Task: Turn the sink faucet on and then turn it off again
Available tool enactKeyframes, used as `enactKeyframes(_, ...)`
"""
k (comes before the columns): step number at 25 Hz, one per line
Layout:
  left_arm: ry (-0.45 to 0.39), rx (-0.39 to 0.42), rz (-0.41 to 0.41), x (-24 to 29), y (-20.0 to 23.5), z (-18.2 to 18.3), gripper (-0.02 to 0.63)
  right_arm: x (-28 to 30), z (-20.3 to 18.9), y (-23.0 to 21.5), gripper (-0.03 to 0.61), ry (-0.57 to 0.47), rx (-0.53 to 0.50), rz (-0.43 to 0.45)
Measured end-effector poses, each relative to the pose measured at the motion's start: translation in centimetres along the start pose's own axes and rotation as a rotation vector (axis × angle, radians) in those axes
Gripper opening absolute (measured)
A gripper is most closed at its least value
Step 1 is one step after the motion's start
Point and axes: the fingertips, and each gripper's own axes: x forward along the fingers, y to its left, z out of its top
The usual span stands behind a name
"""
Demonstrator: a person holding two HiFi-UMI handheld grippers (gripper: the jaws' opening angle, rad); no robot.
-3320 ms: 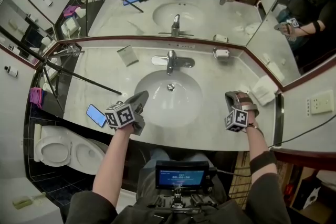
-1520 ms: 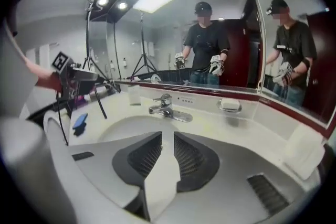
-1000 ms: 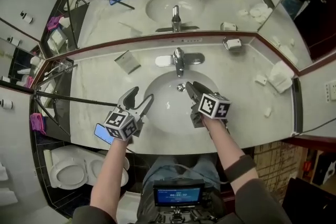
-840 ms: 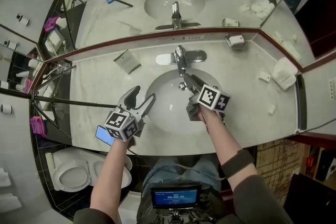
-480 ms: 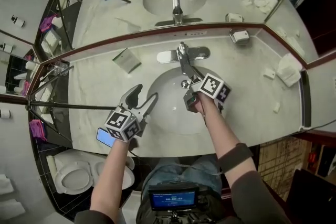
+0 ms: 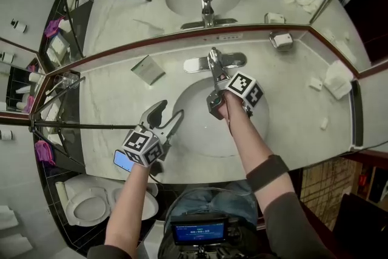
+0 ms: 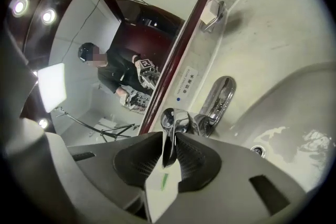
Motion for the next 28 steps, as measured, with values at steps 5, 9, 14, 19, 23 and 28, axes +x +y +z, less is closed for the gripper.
enactKeyframes(5,0.009,0.014,0.015,-0.2,0.9,-0.7,0.166,0.2,0.0,-0.3,0.071,-0.021,0.034,-0.108)
enactKeyframes(9,-0.003,-0.012,0.051,-0.1,1.9,-0.8,0.048,0.4,-0.2,0.0,0.058,-0.051,0.201,-0.139)
enactKeyframes(14,0.006,0.009,0.044,0.1,1.7,-0.7,0.002,0.4,-0.1,-0.3,0.058,-0.076,0.242,-0.188)
enactKeyframes(19,0.012,0.003,0.052,0.0,2.4,-1.0,0.002,0.4,-0.2,-0.3,0.057,-0.091,0.298,-0.250)
enactKeyframes(23,0.009,-0.007,0.069,0.0,3.0,-1.1,0.002,0.5,-0.2,-0.2,0.057,-0.086,0.317,-0.300)
enactKeyframes(28,0.016,-0.005,0.065,0.5,2.8,-1.2,0.002,0.7,0.2,0.5,0.054,-0.074,0.332,-0.394)
